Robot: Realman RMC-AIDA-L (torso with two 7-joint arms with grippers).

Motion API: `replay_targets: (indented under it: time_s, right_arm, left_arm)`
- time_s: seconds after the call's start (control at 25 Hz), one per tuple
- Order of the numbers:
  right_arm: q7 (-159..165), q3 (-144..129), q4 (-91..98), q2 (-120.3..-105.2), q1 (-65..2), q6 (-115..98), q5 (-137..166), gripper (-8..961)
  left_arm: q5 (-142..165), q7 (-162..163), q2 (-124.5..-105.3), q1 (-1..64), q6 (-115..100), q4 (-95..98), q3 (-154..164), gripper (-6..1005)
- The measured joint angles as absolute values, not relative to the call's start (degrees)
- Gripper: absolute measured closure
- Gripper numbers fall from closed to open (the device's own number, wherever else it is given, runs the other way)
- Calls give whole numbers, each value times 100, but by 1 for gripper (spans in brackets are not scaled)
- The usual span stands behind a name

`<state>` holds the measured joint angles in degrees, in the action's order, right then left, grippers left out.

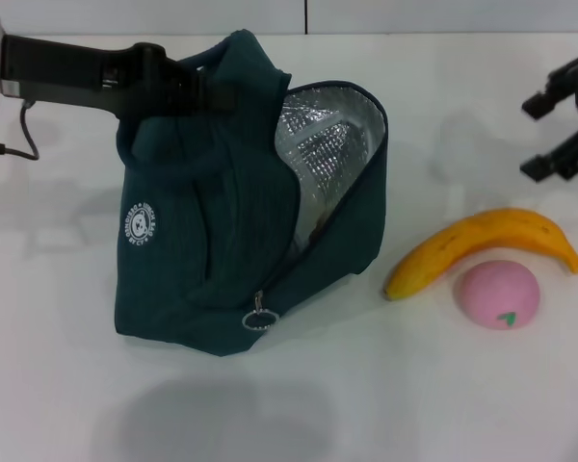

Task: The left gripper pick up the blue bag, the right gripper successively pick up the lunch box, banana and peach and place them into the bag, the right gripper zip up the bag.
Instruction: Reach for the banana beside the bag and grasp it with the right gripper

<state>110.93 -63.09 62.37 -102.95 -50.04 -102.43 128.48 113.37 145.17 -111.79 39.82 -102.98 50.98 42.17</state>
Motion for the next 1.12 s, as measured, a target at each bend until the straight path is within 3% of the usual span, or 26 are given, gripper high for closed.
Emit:
replay_targets:
  time_s: [0.36, 0.48, 0.8, 1.12]
  right_arm:
    - [10645, -6698, 6518, -11010, -5150, -10212, 14414, 126]
    - [10512, -6730, 6527, -11090, -5160, -10133, 14540, 127]
    - [10289, -6767, 6331, -11130, -5033, -9663, 14580, 129]
    - [10171, -6767, 5734, -11447, -4937, -9008, 15059, 130]
  left_arm:
    - [11337, 14475, -11202, 4011, -10291, 5098, 4139, 962]
    - [11336, 14481, -11210, 4016, -10287, 5098, 4139, 962]
    - [11329, 14480, -11223, 4025, -10226, 5095, 4140, 962]
    - [11328, 14481, -11224, 4043, -10194, 5089, 4140, 962]
